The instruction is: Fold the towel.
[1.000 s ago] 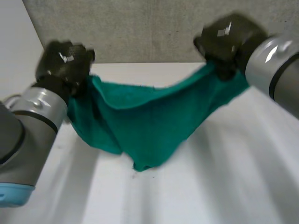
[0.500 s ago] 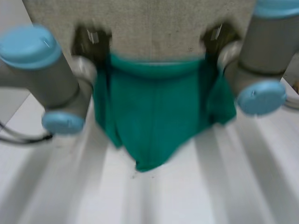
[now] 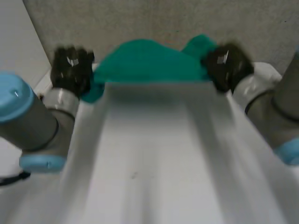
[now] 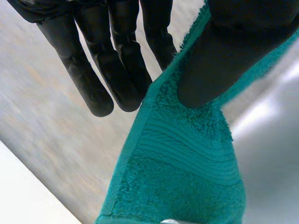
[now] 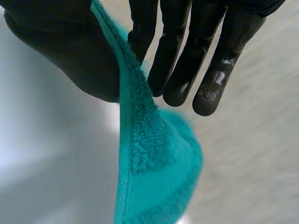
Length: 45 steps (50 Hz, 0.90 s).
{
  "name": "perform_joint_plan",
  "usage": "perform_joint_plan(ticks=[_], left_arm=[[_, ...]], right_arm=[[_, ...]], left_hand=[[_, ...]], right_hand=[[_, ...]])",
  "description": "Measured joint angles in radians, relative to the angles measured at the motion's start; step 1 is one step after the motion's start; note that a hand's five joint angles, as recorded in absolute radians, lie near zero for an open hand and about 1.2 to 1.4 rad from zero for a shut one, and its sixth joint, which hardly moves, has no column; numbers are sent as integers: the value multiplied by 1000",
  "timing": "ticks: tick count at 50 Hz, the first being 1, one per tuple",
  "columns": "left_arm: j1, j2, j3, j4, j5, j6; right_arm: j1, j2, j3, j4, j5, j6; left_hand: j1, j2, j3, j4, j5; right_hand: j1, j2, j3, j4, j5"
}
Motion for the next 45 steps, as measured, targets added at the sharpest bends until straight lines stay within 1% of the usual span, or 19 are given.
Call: perform_joint_plan(ticks=[2,3,6,9,10,14,15,16,17,18,20,21,23,27,34,37,42,44,45], left_arm=[[1,-11,-45,1,7,0],[1,-23,-72,1,13,0],[1,-53,-109,0,26,3],[3,-75,-123,-1,34,4],[5,-88,-129,-2,39,4],[15,-98,-133,-4,42,4],[20,-98,-135,-5,42,4],[24,-97,-138,-5,43,3],[24,-97,-138,-5,43,3],[29,-95,-142,-5,42,3],[32,-92,-146,-5,42,3],[32,-92,-146,-5,42,3],[35,-87,-157,-6,42,2],[39,-78,-171,-6,42,2],[53,-71,-179,-5,41,3],[66,-68,-178,-6,41,4],[76,-67,-178,-7,41,3],[79,-66,-179,-8,40,1],[79,-66,-180,-8,40,0]], right_arm=[[-2,26,39,9,-1,3],[-3,72,77,13,-2,10],[-6,139,107,8,-3,31],[-15,213,123,-4,-2,71],[-25,249,126,-14,-2,106],[-47,279,130,-31,-4,187],[-59,284,135,-37,-6,234],[-73,284,143,-44,-9,281],[-73,284,143,-44,-9,281],[-92,274,160,-55,-12,339],[-112,256,180,-66,-14,390],[-112,256,180,-66,-14,390],[-148,216,224,-93,-17,460],[-198,173,276,-122,-21,516],[-263,158,311,-133,-30,540],[-297,170,315,-131,-44,550],[-317,196,308,-129,-65,585],[-326,222,296,-127,-92,630],[-328,232,291,-126,-104,647]], left_hand=[[8,0,0,0,0],[14,0,0,0,0],[14,0,0,0,0],[14,0,0,0,0],[16,0,0,0,0],[16,0,0,0,0],[16,0,0,0,0],[16,0,0,0,0],[16,0,0,0,0],[16,0,0,0,0],[16,0,0,0,0],[16,0,0,0,0],[16,0,0,0,0],[16,0,0,0,0],[16,0,0,0,0],[16,0,0,0,0],[16,0,0,0,0],[16,0,0,0,0],[16,0,0,0,0]], right_hand=[[0,0,0,0,0],[0,0,0,0,0],[0,0,0,0,0],[0,0,0,0,0],[0,0,0,0,0],[-9,-24,-22,-24,-16],[-154,-200,-199,-204,-176],[-272,-346,-343,-348,-314],[-272,-346,-343,-348,-314],[-383,-489,-490,-490,-457],[-402,-508,-515,-517,-486],[-402,-508,-515,-517,-486],[-457,-566,-580,-587,-561],[-486,-602,-614,-616,-594],[-505,-629,-639,-645,-624],[-505,-629,-639,-645,-627],[-505,-630,-639,-645,-627],[-504,-627,-636,-642,-624],[-457,-570,-573,-590,-567]])
